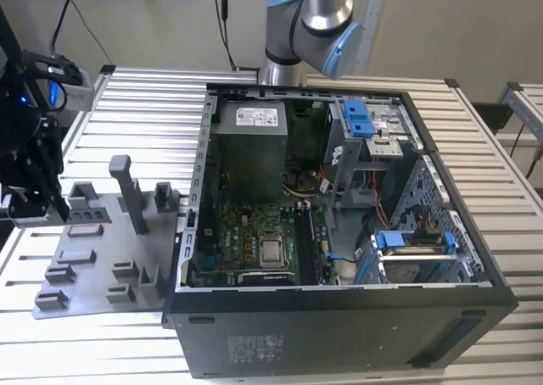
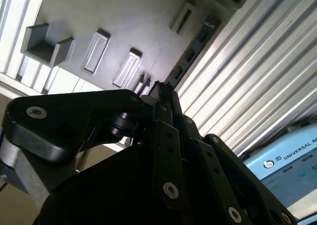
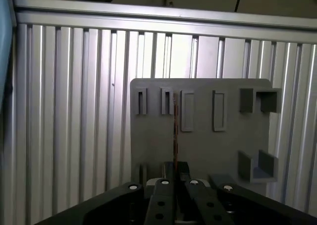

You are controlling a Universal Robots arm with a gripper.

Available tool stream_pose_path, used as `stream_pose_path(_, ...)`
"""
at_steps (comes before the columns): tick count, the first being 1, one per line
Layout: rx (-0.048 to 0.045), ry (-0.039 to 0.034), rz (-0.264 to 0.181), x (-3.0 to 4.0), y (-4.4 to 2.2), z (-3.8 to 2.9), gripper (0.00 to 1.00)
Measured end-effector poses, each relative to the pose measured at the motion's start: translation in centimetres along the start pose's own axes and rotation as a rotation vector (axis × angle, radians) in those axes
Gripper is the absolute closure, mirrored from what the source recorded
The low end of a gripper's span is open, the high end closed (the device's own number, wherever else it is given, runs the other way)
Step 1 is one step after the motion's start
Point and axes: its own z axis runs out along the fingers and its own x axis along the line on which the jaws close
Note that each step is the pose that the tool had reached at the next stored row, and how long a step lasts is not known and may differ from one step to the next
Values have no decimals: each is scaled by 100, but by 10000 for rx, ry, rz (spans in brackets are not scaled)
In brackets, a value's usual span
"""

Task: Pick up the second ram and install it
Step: 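Pick up the second ram and move it above second insertion slot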

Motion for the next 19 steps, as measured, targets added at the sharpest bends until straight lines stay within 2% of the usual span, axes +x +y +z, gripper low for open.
stream_pose_path(19,-1,1,-1,-12,-2,-314,86)
